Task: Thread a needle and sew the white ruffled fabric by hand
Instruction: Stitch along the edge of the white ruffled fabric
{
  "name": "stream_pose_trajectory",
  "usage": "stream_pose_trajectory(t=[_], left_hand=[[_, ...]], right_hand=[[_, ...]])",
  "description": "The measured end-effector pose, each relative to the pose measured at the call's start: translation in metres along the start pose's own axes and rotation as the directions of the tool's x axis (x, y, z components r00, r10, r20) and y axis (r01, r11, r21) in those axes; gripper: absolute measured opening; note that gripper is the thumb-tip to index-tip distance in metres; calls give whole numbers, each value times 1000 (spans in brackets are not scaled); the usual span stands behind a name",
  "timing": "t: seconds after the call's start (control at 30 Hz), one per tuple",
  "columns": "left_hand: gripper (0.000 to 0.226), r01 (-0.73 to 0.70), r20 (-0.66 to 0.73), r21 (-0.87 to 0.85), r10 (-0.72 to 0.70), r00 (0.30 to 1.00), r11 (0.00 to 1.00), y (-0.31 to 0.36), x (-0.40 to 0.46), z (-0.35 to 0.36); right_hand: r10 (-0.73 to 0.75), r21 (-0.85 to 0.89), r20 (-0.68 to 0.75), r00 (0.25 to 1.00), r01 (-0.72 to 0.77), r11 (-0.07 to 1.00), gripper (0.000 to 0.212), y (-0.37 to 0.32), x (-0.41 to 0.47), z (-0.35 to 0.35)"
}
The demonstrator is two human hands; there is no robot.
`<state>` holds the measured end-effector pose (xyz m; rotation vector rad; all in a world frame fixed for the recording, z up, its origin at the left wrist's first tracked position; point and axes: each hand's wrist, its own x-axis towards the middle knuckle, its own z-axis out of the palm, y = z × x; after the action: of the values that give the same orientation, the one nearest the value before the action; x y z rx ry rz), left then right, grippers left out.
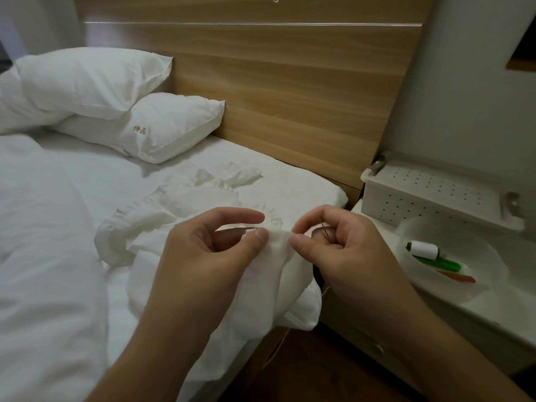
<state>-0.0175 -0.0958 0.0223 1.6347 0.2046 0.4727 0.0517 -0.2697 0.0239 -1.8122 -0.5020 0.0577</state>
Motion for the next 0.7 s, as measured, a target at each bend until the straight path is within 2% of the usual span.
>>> stream_pose_trajectory(t=[0.07,0.13,0.23,0.43,0.7], left_hand=[[15,-4,-10,-16,4,1000,1000,2,0,1],[14,-9,-18,-12,9,1000,1000,2,0,1],[13,-11,-27,-13,10,1000,1000,2,0,0],[14,-26,-27,-29,25,999,999,1,0,-1],[16,-30,-8,-32,30,1000,999,2,-1,-1]], right_hand=[[89,103,26,996,-91,991,9,1,4,-5],[143,191,58,988,-151,970,22,-2,6,-10],[45,161,62,997,-55,985,38,-7,2,-10],[-46,85,91,995,39,996,13,-12,-6,-1],[-59,45,68,996,56,997,11,-6,-8,2]])
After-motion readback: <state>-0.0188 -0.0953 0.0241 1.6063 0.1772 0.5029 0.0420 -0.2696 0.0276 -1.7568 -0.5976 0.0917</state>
